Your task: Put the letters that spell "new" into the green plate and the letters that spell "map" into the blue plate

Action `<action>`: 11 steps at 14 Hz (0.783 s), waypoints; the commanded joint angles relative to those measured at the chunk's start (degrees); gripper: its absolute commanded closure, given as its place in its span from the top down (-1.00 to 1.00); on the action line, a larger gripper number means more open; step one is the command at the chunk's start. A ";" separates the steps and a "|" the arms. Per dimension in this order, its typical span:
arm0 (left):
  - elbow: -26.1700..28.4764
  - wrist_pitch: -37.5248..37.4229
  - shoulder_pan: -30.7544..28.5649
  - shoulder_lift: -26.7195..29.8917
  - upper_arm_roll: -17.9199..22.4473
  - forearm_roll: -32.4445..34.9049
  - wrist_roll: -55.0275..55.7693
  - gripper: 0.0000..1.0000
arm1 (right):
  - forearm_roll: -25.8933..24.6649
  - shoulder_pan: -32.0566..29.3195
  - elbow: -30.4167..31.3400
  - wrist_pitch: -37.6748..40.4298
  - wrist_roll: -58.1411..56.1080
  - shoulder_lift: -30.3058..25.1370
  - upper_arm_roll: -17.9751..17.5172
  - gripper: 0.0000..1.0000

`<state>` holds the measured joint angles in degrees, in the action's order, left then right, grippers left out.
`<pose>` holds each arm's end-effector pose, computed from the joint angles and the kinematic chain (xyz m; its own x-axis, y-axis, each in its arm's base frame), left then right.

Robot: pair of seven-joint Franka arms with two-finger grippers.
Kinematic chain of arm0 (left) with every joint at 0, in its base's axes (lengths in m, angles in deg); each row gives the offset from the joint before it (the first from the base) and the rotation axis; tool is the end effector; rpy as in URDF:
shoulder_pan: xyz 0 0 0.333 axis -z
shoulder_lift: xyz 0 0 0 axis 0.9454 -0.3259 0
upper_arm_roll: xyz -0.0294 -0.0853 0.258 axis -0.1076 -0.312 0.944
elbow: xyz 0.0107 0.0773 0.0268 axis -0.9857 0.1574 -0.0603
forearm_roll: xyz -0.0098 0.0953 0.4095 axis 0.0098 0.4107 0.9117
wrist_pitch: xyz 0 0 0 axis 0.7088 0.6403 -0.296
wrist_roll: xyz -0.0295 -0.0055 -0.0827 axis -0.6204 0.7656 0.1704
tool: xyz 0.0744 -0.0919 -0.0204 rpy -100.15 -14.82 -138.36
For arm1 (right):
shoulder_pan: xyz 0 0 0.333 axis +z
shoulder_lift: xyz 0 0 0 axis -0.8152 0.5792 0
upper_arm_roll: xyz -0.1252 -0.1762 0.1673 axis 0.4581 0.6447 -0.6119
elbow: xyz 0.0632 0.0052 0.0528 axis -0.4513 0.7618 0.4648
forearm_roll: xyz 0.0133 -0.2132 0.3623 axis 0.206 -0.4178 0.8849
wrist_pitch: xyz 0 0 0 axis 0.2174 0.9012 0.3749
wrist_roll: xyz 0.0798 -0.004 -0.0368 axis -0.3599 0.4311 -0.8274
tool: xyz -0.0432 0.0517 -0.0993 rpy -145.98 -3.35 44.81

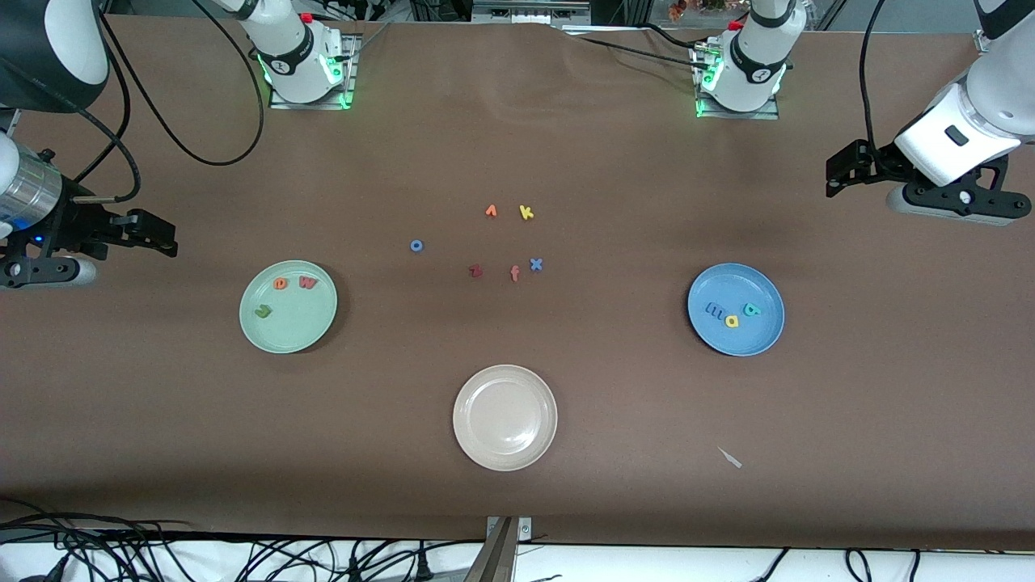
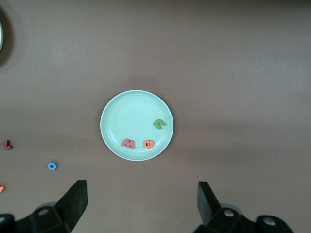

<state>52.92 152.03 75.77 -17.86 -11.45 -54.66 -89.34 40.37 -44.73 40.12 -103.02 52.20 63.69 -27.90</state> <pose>0.5680 -0.0572 0.5311 0.9879 -0.1299 -0.0844 -0.1301 -0.9915 0.0041 0.6361 0.0264 0.5031 0.9971 0.0657 -0.0375 0.0667 -0.9974 0.0254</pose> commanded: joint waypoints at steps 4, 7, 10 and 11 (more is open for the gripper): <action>-2.05 -1.94 -0.21 -0.97 0.31 -0.68 -0.06 1.00 | 2.39 -0.47 4.30 3.74 -0.66 -4.02 1.74 1.00; -2.05 -1.94 -0.13 -0.97 0.31 -0.68 0.02 1.00 | 2.92 -0.47 6.96 5.31 -0.66 -9.03 2.28 1.00; -2.05 -1.85 0.22 -0.97 0.22 -0.77 0.11 1.00 | 3.01 -0.47 6.87 5.50 -0.57 -9.14 2.37 1.00; -2.13 -1.85 0.49 -0.97 0.13 -0.68 0.55 1.00 | 3.62 -0.55 6.79 4.63 -0.57 -8.44 2.54 1.00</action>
<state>52.74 151.60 75.73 -18.03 -11.37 -54.66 -89.33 42.54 -44.98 45.09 -97.29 52.16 55.74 -25.39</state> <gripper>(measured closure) 0.000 0.000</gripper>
